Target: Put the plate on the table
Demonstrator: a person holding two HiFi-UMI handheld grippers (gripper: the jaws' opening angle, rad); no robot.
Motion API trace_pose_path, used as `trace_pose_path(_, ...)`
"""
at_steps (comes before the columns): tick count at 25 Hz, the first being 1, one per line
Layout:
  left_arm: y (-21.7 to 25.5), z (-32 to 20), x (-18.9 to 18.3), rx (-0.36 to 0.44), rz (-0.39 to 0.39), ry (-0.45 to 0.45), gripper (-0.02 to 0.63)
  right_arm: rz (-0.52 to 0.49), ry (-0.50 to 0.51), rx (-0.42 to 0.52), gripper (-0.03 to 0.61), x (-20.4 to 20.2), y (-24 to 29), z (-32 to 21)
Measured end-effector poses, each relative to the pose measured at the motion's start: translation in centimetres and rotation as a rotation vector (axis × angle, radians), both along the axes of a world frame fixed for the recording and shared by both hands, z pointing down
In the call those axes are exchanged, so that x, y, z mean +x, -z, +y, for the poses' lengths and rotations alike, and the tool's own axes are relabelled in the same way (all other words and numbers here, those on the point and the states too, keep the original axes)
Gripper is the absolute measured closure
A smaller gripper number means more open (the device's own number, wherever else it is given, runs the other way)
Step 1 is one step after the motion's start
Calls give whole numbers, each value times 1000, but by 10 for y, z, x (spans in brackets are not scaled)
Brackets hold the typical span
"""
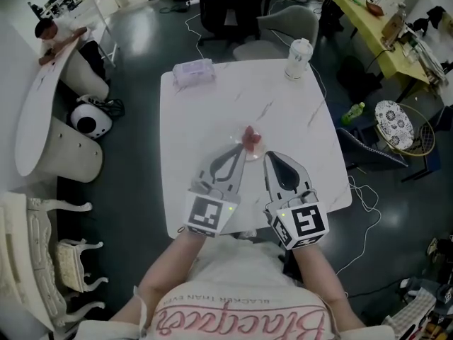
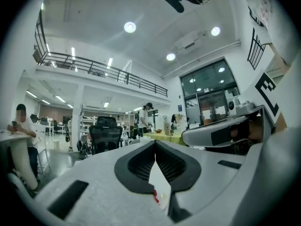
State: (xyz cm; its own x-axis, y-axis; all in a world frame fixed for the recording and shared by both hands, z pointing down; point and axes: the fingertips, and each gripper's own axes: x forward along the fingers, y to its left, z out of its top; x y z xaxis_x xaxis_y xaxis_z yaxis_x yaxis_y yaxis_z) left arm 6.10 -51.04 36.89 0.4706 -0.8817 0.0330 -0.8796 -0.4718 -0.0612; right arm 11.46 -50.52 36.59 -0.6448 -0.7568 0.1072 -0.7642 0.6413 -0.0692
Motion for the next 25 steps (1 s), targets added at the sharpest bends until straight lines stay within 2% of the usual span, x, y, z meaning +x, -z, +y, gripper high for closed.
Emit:
trace_pose_path(5,6,6,4,16,36,10,607,15,-7,61,574,-4,7,4)
trace_pose_path(18,8,11,-4,29,54,43,607,7,-8,48,574,-5,4,9)
trace_pose_path(25,11,16,-2,51,43,26,607,18,-5,51,574,-8,2,15)
